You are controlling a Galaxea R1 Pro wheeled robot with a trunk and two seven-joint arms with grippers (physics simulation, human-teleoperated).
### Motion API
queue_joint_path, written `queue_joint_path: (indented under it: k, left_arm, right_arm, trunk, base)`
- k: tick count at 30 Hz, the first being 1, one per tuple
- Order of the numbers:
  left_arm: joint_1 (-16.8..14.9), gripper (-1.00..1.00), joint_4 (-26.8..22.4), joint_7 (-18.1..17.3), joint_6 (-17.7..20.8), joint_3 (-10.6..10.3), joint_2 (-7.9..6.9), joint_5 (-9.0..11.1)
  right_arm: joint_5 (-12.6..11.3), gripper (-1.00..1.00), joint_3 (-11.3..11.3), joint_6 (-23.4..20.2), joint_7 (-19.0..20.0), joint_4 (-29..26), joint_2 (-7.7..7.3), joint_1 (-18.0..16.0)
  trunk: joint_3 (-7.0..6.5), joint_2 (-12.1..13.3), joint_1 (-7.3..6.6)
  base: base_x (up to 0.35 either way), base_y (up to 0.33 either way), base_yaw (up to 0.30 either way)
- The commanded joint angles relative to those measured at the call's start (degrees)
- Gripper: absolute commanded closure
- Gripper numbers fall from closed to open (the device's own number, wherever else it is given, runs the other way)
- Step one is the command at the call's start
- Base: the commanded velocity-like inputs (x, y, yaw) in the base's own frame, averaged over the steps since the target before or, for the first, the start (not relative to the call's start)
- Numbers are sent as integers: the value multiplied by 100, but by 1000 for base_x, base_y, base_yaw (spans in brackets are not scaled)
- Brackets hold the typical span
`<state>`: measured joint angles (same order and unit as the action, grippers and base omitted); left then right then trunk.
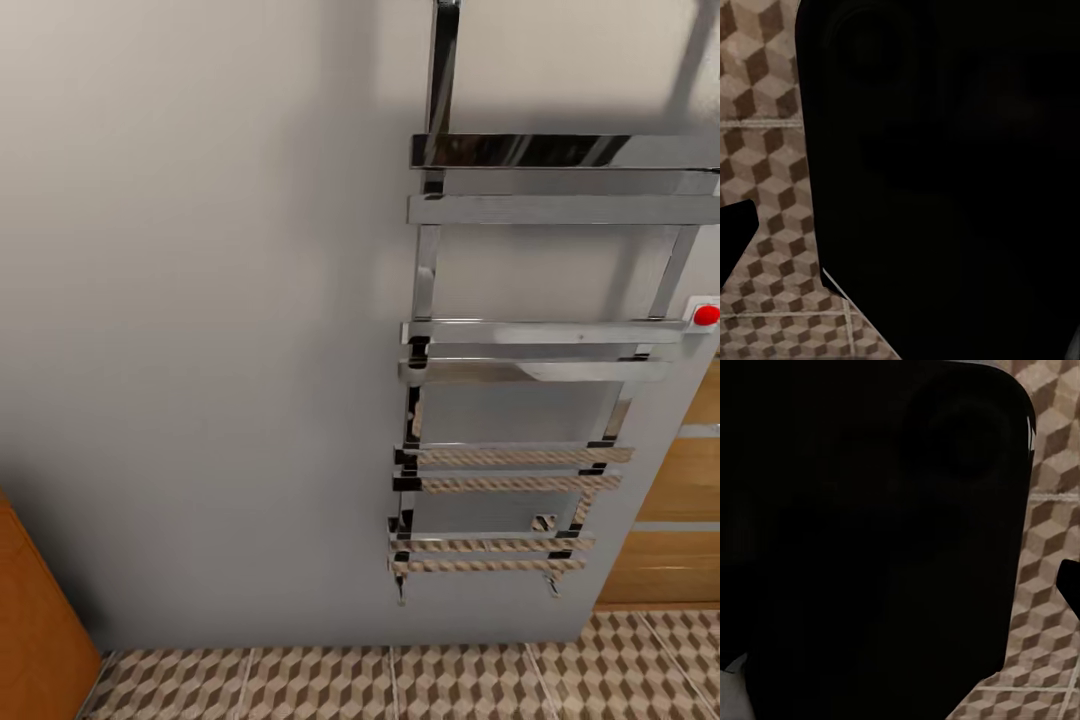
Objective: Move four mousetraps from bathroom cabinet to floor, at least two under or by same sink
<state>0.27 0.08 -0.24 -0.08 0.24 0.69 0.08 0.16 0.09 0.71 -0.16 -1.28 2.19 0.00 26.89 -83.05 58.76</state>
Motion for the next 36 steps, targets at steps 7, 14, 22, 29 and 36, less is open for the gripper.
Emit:
queue_joint_path:
  k: [7, 14, 22, 29, 36]
  left_arm:
    - [-1, -100, 0, -2, -1, 3, 1, 1]
    - [-1, -100, 0, -2, -1, 3, 1, 1]
    - [-1, -100, 0, -2, -1, 3, 1, 1]
    - [-1, -100, 0, -2, -1, 3, 1, 1]
    - [-1, -100, 0, -2, -1, 3, 1, 1]
  right_arm:
    - [1, -100, 0, 8, -2, -3, -2, 0]
    - [1, -100, -2, 8, -3, -4, 0, 0]
    - [1, -100, -5, 8, -9, -4, 1, 0]
    - [1, -100, -1, 8, -10, -4, 1, 0]
    - [1, -100, -8, 8, -10, -4, 1, 0]
  trunk:
    - [4, -2, -3]
    - [4, -2, -3]
    - [4, -2, -3]
    - [4, -2, -3]
    - [4, -2, -3]
  base:
    - [-305, 0, 0]
    - [-334, 0, 0]
    - [-338, 0, 0]
    - [-189, 0, 0]
    - [-8, 0, 0]
